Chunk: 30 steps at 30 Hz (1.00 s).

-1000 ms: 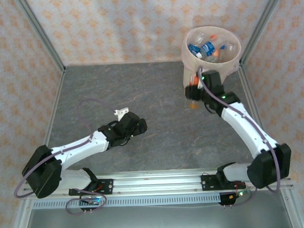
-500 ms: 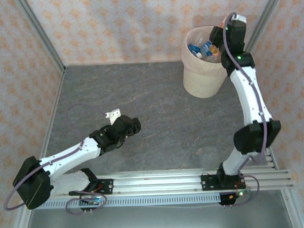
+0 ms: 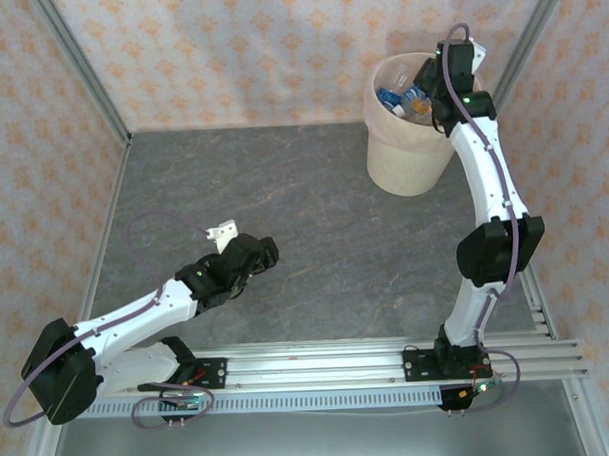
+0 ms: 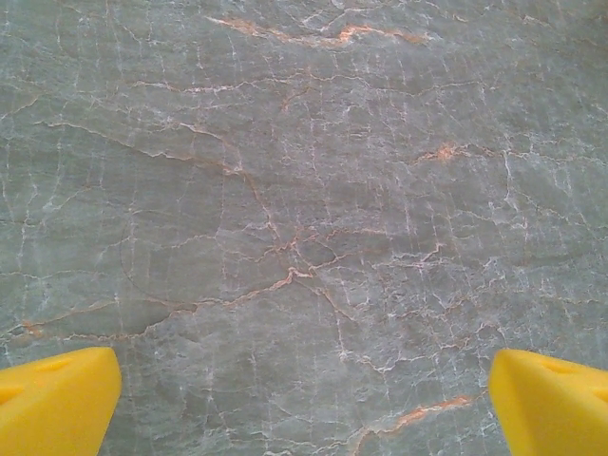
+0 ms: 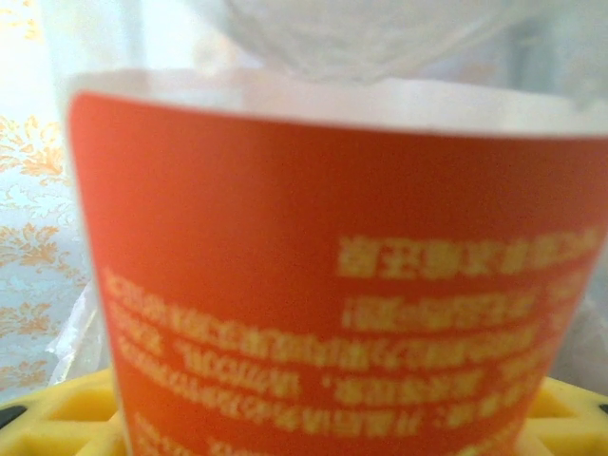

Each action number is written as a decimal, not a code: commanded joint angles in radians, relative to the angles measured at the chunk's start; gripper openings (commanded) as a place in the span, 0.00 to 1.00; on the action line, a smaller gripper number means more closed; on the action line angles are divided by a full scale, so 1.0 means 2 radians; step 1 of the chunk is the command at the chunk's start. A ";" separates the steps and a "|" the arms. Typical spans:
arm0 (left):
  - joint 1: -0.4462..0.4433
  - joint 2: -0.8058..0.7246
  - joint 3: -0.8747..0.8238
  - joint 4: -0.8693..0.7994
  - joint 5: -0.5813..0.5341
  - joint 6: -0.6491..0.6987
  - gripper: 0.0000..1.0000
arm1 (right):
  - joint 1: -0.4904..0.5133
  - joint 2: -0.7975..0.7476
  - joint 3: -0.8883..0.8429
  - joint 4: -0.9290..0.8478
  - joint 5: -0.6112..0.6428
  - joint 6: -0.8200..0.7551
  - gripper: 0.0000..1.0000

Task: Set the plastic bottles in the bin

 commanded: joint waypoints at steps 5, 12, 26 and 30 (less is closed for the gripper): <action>0.005 -0.012 -0.011 -0.013 -0.020 -0.007 1.00 | 0.001 -0.008 -0.008 -0.017 0.002 0.043 0.81; 0.009 -0.018 -0.016 -0.008 -0.023 0.001 1.00 | 0.001 -0.056 -0.029 -0.032 0.027 0.037 0.99; 0.025 -0.009 0.022 -0.024 -0.055 0.041 1.00 | 0.001 -0.183 -0.161 0.043 0.013 -0.044 0.99; 0.050 -0.026 0.048 -0.028 -0.117 0.087 1.00 | 0.001 -0.289 -0.313 0.156 -0.018 -0.052 0.99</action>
